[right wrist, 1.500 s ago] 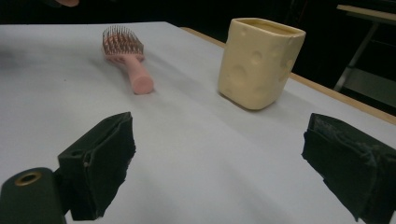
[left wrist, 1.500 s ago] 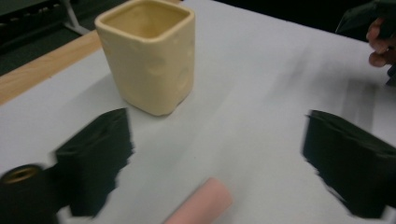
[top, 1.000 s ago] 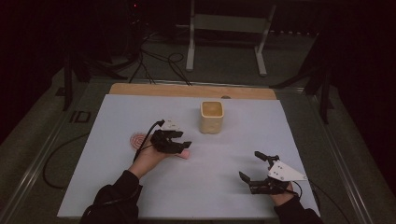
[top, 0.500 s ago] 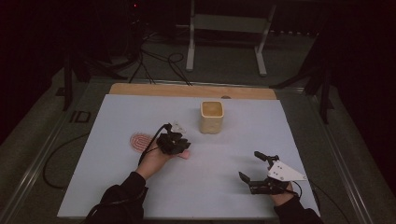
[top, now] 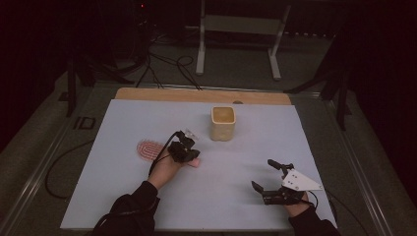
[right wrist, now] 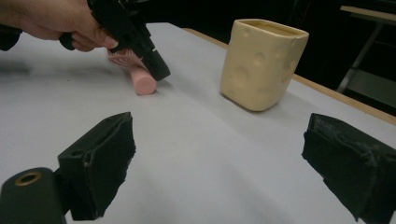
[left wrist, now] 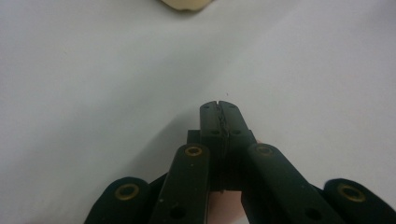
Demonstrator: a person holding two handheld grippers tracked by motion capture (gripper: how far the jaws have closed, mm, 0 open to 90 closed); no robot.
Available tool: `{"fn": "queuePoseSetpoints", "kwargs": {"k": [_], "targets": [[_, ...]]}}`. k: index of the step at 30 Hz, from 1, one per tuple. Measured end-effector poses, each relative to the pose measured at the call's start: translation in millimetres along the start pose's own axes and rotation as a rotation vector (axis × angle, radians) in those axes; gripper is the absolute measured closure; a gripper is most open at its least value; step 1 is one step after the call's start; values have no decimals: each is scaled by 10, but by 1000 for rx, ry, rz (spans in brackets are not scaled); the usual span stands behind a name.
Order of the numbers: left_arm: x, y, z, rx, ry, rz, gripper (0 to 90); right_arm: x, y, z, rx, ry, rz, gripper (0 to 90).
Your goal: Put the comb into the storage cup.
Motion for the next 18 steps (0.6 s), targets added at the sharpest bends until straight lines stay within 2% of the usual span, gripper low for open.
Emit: {"fn": "queuePoseSetpoints", "kwargs": {"k": [8, 18], "targets": [[-57, -59, 5, 27, -7, 5, 900, 1, 1, -1, 2, 1, -2, 88], [-176, -194, -123, 49, -32, 24, 900, 2, 5, -1, 1, -1, -5, 88]]}}
Point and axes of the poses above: each handheld gripper's, and its own axes: z roughly forward along the jaws, y roughly out of its top, x roughly to its left, the point moved 2 cm from there along z, roughly forward along the jaws, and after that the axes turned 2 degrees about -x, right-handed, at the moved point
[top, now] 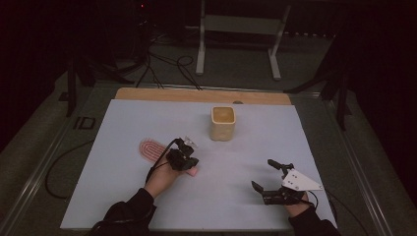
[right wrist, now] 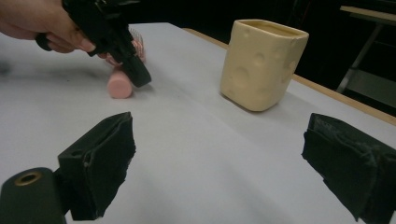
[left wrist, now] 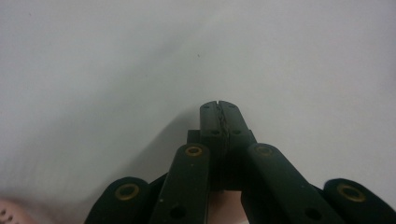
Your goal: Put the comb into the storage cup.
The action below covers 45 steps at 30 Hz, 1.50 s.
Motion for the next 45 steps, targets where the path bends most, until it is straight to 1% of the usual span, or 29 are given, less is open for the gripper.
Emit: {"fn": "queuePoseSetpoints", "kwargs": {"k": [6, 7, 9, 12, 15, 17, 21, 24, 28, 30, 31, 36, 38, 42, 45], "targets": [[-55, -85, -76, 7, -10, 1, 900, -1, 0, 1, 1, -1, 3, 88], [-64, -101, -95, 5, -3, 4, 900, 0, 1, 0, 0, 0, 4, 88], [-86, -134, -128, 4, -8, 3, 900, 0, 2, -1, -1, 0, 1, 88], [-113, -185, -175, 11, -16, 12, 900, -4, 3, -1, -2, -2, 2, 88], [-131, -242, -215, 14, -15, 9, 900, 2, 1, 3, 2, -1, 3, 88], [-140, -272, -240, 17, -10, 12, 900, 2, 3, 2, 0, -1, 4, 88], [-157, -346, -299, 28, -13, 16, 900, -3, 4, -2, -2, -3, 6, 88], [-163, -397, -345, 40, -3, 21, 900, -4, 3, 1, -1, -3, 5, 88], [-168, -473, -419, 35, 14, 22, 900, 1, 7, -3, -1, -3, 8, 88], [-164, -525, -451, 35, 21, 20, 900, -1, 7, -5, -1, -3, 9, 88], [-162, -555, -469, 32, 23, 11, 900, -3, 7, -4, -3, -3, 9, 88], [-143, -653, -551, 46, 32, 11, 900, 1, 4, 5, 1, -2, 4, 88], [-118, -694, -588, 51, 40, 10, 900, 0, 6, 2, 0, -4, 6, 88], [-57, -780, -660, 42, 50, -15, 900, -3, 4, 2, 0, -5, 6, 88], [-4, -853, -724, 47, 57, -25, 900, -2, 3, 3, 2, -4, 7, 88]]}}
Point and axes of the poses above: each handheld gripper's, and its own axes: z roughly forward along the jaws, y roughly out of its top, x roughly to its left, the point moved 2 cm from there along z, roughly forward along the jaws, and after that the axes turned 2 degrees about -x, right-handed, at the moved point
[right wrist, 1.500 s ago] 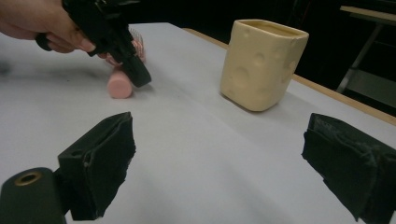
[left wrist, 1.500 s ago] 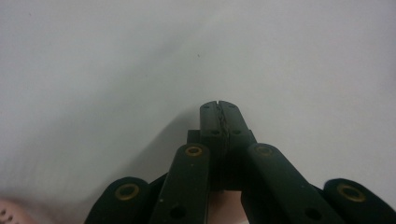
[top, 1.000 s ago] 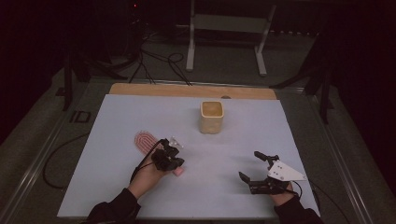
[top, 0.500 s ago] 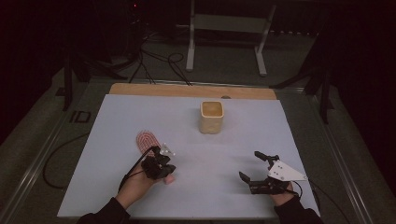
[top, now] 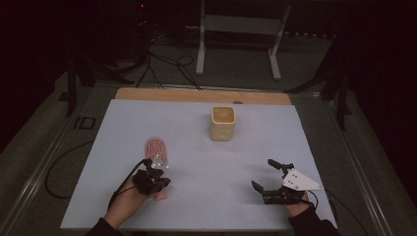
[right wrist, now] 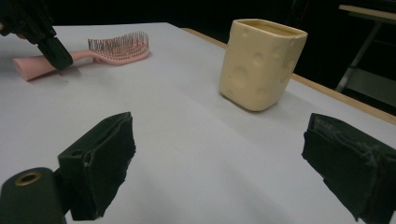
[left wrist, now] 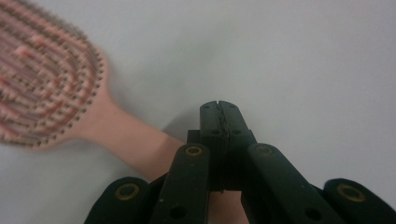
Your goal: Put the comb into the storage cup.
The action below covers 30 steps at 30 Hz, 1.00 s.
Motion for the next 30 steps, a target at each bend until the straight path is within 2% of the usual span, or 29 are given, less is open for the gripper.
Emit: {"fn": "queuePoseSetpoints", "kwargs": {"k": [16, 23, 30], "targets": [[253, -373, -296, 46, 24, -39, 900, 9, 1, 6, 3, 0, -3, 88], [378, -496, -421, 58, 49, -57, 900, 8, -3, 13, 7, 3, -8, 88], [468, -577, -460, 70, 80, -71, 900, 13, -5, 16, 10, 3, -2, 88]]}}
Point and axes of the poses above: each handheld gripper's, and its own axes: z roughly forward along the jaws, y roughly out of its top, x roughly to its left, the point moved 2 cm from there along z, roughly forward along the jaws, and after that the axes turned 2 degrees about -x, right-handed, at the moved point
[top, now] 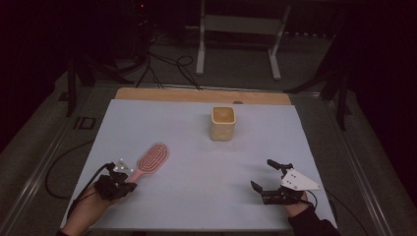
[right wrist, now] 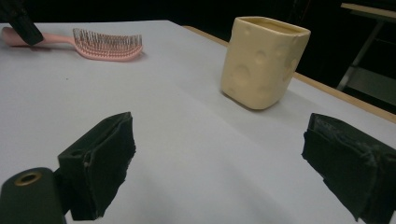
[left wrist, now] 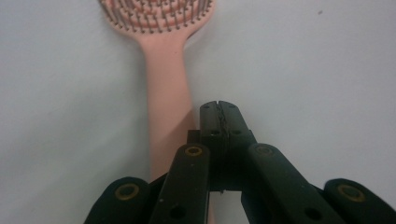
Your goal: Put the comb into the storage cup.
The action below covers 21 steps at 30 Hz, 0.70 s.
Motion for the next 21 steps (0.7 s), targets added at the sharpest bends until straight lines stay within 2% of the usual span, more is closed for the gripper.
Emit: {"fn": "queuePoseSetpoints", "kwargs": {"k": [6, 9, 18, 21], "targets": [[75, -35, -25, 9, 1, -8, 900, 0, 1, 0, -2, 1, -2, 88], [57, -23, -80, 13, -9, 14, 900, 2, -1, 1, 1, 0, 0, 88], [76, 83, -299, 5, -39, 40, 898, 3, -1, 8, -1, 2, -2, 88], [100, 130, -340, 1, -46, 37, 855, 4, 0, 9, -1, 2, -2, 88]]}}
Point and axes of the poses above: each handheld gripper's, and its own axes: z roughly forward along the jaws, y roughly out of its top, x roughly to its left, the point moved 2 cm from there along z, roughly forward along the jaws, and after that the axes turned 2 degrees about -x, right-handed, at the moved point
